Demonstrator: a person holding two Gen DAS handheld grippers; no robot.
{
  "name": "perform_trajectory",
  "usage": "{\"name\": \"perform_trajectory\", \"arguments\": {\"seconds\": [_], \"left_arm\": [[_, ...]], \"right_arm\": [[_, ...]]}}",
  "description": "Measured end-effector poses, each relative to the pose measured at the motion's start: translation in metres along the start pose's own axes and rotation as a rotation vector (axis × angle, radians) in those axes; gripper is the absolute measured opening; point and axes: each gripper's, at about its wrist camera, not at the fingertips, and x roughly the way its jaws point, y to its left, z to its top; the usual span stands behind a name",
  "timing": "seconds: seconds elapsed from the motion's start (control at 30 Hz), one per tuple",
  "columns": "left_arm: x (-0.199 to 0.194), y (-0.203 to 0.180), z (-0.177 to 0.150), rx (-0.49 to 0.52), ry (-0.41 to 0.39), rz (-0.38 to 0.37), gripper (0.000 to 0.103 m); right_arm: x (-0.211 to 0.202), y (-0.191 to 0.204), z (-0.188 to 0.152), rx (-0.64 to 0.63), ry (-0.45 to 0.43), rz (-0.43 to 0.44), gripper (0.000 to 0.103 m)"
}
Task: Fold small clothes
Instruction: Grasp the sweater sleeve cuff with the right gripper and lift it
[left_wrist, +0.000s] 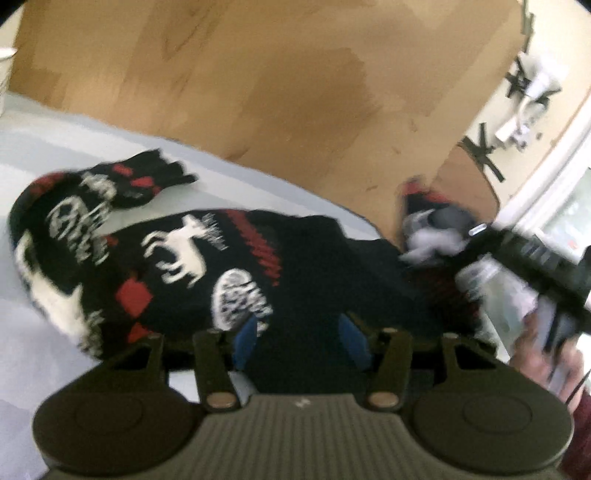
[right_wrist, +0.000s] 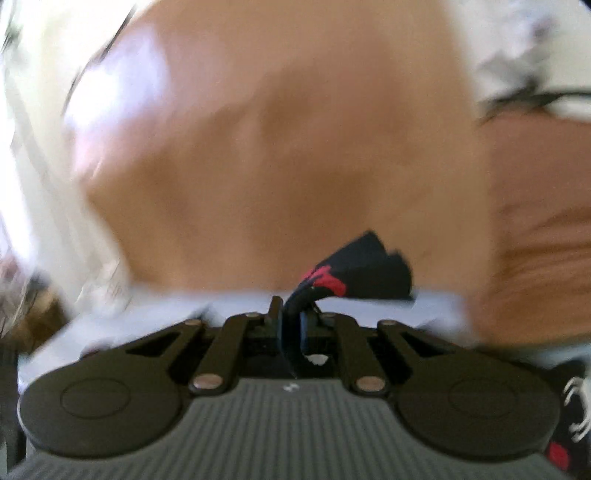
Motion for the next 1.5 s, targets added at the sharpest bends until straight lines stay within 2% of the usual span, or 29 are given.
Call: {"name": "perform_trajectory", "arguments": {"seconds": [0.07,0.13,0.2,0.27,0.33,0.43,0.47,0.53,0.57,0.6,0.63,0.73,0.8,0.93,1.03,1.07,1.1,1.13,1.17,1.2,1.27,1.37,1.4,1.47,1.5], "left_arm": [[-0.001,0.006,-0.002,-0.01,0.005,0.008,0.051],[-0.002,0.009,-0.002,-0.01,0.005,0.011,0.053],[-0.003,0.01,-0.003,-0.007,0.006,0.01,0.055],[-0.002,0.008,-0.003,0.0,0.009,0.006,0.055],[0.001,0.004,-0.002,0.011,0.015,0.002,0.055],[0.004,-0.006,0.001,0.037,0.021,-0.008,0.056],[0.007,-0.011,0.002,0.046,0.024,-0.012,0.057],[0.016,-0.022,0.006,0.064,0.04,-0.026,0.058],[0.023,-0.031,0.008,0.076,0.056,-0.034,0.058],[0.031,-0.04,0.01,0.092,0.07,-0.043,0.058],[0.04,-0.052,0.013,0.118,0.085,-0.054,0.058],[0.067,-0.089,0.018,0.188,0.124,-0.093,0.061],[0.086,-0.109,0.02,0.222,0.155,-0.113,0.065],[0.127,-0.138,0.019,0.252,0.219,-0.075,0.066],[0.145,-0.14,0.014,0.229,0.26,-0.052,0.062],[0.146,-0.142,0.011,0.234,0.249,-0.045,0.059],[0.146,-0.145,0.01,0.249,0.238,-0.034,0.042],[0.146,-0.149,0.007,0.271,0.233,-0.02,0.032],[0.146,-0.151,0.005,0.288,0.225,-0.009,0.018],[0.145,-0.152,0.005,0.295,0.216,-0.015,0.016],[0.132,-0.153,0.004,0.314,0.147,-0.021,0.016],[0.11,-0.167,-0.004,0.428,-0.022,0.026,0.016],[0.109,-0.171,-0.008,0.46,-0.049,0.051,0.016],[0.121,-0.175,-0.016,0.499,-0.011,0.11,0.017],[0.13,-0.173,-0.02,0.502,0.024,0.128,0.017]], "right_arm": [[0.021,0.02,-0.02,-0.034,0.076,0.039,0.011],[0.033,0.028,-0.028,-0.045,0.108,0.045,0.011],[0.035,0.025,-0.029,-0.025,0.112,0.039,0.011],[0.027,0.012,-0.017,0.006,0.073,0.006,0.011],[0.013,0.0,-0.003,0.03,0.006,-0.051,0.011],[-0.035,-0.019,-0.003,0.007,-0.122,-0.209,0.011],[-0.049,-0.025,-0.009,-0.001,-0.137,-0.273,0.011],[-0.068,-0.038,-0.026,0.026,-0.112,-0.373,0.021],[-0.071,-0.043,-0.035,0.049,-0.074,-0.372,0.028],[-0.074,-0.05,-0.044,0.065,-0.016,-0.34,0.052],[-0.079,-0.056,-0.052,0.08,0.035,-0.302,0.062],[-0.104,-0.077,-0.064,0.16,0.008,-0.252,0.066],[-0.117,-0.096,-0.064,0.263,-0.033,-0.246,0.068],[-0.137,-0.134,-0.067,0.436,-0.094,-0.284,0.068],[-0.138,-0.157,-0.074,0.507,-0.074,-0.321,0.068],[-0.134,-0.164,-0.077,0.528,-0.061,-0.322,0.068],[-0.129,-0.169,-0.079,0.545,-0.037,-0.311,0.067],[-0.123,-0.171,-0.081,0.55,-0.003,-0.288,0.047],[-0.115,-0.169,-0.081,0.527,0.041,-0.259,0.025],[-0.11,-0.166,-0.08,0.486,0.062,-0.257,0.016],[-0.109,-0.148,-0.07,0.347,0.031,-0.309,0.015],[-0.109,-0.129,-0.057,0.227,-0.044,-0.338,0.015],[-0.108,-0.123,-0.055,0.18,-0.06,-0.371,0.002],[-0.095,-0.113,-0.058,0.035,-0.05,-0.538,0.003],[-0.089,-0.117,-0.062,0.035,-0.024,-0.558,0.003]]}}
